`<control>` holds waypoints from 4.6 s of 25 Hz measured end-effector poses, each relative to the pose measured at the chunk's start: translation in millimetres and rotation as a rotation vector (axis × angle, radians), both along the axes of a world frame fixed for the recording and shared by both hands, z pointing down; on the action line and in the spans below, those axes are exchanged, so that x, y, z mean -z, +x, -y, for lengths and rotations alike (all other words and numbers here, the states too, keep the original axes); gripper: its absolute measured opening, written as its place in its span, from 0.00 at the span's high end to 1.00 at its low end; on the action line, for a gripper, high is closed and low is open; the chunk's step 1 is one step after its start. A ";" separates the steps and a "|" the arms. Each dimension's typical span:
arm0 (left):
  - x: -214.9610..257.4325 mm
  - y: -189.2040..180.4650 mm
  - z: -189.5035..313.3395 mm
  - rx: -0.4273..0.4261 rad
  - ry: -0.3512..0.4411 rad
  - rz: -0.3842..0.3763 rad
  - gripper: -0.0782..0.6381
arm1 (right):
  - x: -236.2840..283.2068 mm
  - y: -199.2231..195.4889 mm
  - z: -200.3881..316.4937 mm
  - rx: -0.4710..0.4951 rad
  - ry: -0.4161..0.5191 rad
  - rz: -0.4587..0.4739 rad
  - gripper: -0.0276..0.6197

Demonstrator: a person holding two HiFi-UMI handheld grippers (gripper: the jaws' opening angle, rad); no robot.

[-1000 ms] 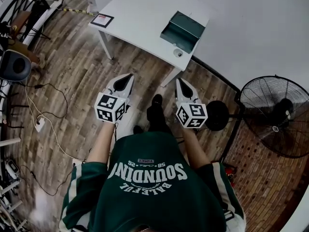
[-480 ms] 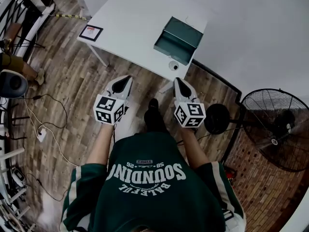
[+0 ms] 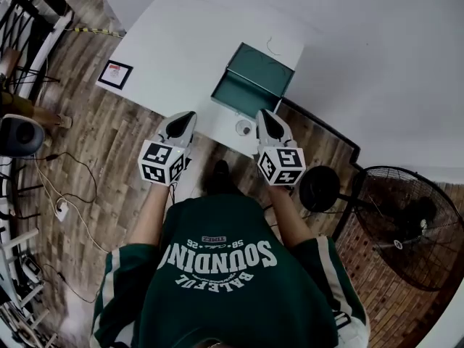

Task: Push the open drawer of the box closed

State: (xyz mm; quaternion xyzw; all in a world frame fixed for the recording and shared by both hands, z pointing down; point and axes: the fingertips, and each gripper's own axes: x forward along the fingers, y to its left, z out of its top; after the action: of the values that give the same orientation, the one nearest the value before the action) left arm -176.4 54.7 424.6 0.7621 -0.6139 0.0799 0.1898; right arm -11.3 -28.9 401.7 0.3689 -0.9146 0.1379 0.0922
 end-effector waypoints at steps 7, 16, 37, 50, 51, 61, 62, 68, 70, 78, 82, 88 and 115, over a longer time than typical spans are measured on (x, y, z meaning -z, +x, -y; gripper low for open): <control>-8.0 4.2 45.7 -0.002 -0.020 0.010 0.82 | -1.8 -3.3 52.2 0.019 0.021 0.003 0.95; -18.3 11.7 70.4 -0.044 -0.045 0.010 0.82 | -14.1 -0.4 69.9 -0.004 -0.001 0.006 0.95; -134.5 71.8 67.9 -0.207 -0.276 -0.063 0.82 | -70.1 28.1 57.8 -0.092 -0.104 -0.069 0.95; -197.7 110.7 81.5 -0.220 -0.432 -0.118 0.66 | -83.9 42.5 57.0 -0.161 -0.143 -0.075 0.95; -202.1 112.7 82.9 -0.220 -0.441 -0.119 0.66 | -85.1 44.7 56.5 -0.167 -0.146 -0.077 0.95; -231.1 116.0 98.5 -0.211 -0.502 -0.172 0.66 | -92.1 70.5 53.4 -0.240 -0.169 -0.088 0.95; -232.2 116.4 99.3 -0.211 -0.504 -0.176 0.66 | -92.8 73.4 52.7 -0.247 -0.172 -0.090 0.95; -241.9 116.3 100.7 -0.203 -0.526 -0.137 0.69 | -97.7 88.0 49.5 -0.280 -0.190 -0.095 0.95; -243.1 116.3 101.2 -0.208 -0.524 -0.133 0.72 | -100.7 90.6 49.4 -0.290 -0.197 -0.095 0.95; -238.0 115.4 103.4 -0.230 -0.500 -0.145 0.73 | -108.4 90.7 51.0 -0.307 -0.212 -0.089 0.95; -239.2 115.0 110.8 -0.238 -0.496 -0.151 0.73 | -110.5 90.3 57.1 -0.312 -0.212 -0.088 0.95; -239.9 116.6 121.2 -0.242 -0.495 -0.150 0.73 | -113.4 98.3 56.4 -0.329 -0.216 -0.092 0.95; -243.2 117.1 220.3 -0.257 -0.493 -0.178 0.73 | -126.0 121.6 78.2 -0.428 -0.256 -0.103 0.95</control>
State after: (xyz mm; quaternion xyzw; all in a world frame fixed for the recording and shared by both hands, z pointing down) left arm -59.4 -165.6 667.8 0.7684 -0.4553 0.1829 0.4109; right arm 110.4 -107.1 527.7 0.5459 -0.7848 0.2499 0.1536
